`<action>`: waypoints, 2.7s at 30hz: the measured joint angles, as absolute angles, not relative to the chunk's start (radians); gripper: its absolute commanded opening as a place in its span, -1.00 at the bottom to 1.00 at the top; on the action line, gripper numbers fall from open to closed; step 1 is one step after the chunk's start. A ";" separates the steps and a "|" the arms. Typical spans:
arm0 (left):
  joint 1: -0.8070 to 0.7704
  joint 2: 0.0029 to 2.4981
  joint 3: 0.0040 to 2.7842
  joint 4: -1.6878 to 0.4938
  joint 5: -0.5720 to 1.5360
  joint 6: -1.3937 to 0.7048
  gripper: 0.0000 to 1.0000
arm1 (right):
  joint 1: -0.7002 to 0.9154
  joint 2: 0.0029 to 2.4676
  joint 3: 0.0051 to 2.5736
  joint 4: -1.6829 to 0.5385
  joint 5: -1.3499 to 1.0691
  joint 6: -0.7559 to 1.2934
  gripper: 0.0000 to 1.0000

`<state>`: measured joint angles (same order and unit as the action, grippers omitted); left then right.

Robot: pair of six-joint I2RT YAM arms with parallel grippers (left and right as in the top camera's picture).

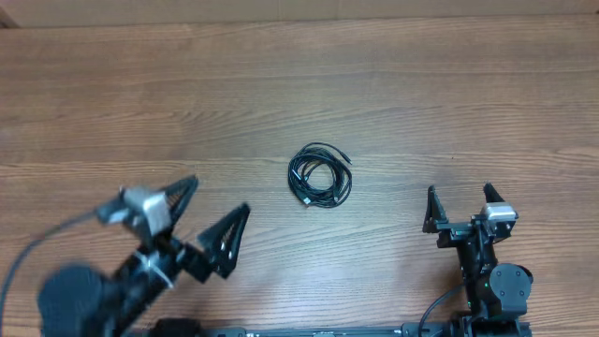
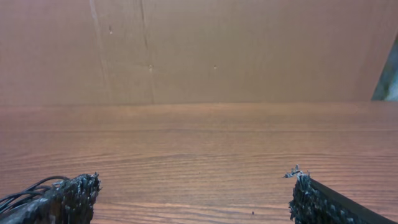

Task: Untangle cables
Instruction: 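Move the left gripper over the black cable coil and lower it, then close the left gripper on a strand of the black cable coil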

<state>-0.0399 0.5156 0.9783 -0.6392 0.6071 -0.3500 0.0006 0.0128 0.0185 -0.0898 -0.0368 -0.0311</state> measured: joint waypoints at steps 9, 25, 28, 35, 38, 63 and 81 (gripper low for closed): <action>-0.099 1.091 1.489 -1.306 0.643 -0.194 1.00 | 0.001 0.013 0.019 -0.090 -0.036 -0.031 1.00; -0.419 1.411 1.529 -1.320 0.302 -0.316 0.99 | 0.001 0.013 0.019 -0.089 -0.036 -0.031 1.00; -0.419 1.468 1.531 -1.324 0.297 -0.370 0.99 | 0.001 0.013 0.019 -0.090 -0.036 -0.031 1.00; -0.434 1.679 1.533 -1.325 0.391 -0.473 0.89 | 0.001 0.013 0.019 -0.090 -0.037 -0.031 1.00; -0.459 1.757 1.533 -1.316 0.407 -0.499 0.68 | 0.001 0.013 0.019 -0.090 -0.036 -0.031 1.00; -0.500 2.035 1.533 -1.092 0.355 -0.884 0.62 | 0.001 0.013 0.019 -0.090 -0.036 -0.031 1.00; -0.530 2.035 1.532 -1.066 0.249 -1.050 0.51 | 0.001 0.013 0.019 -0.090 -0.036 -0.031 1.00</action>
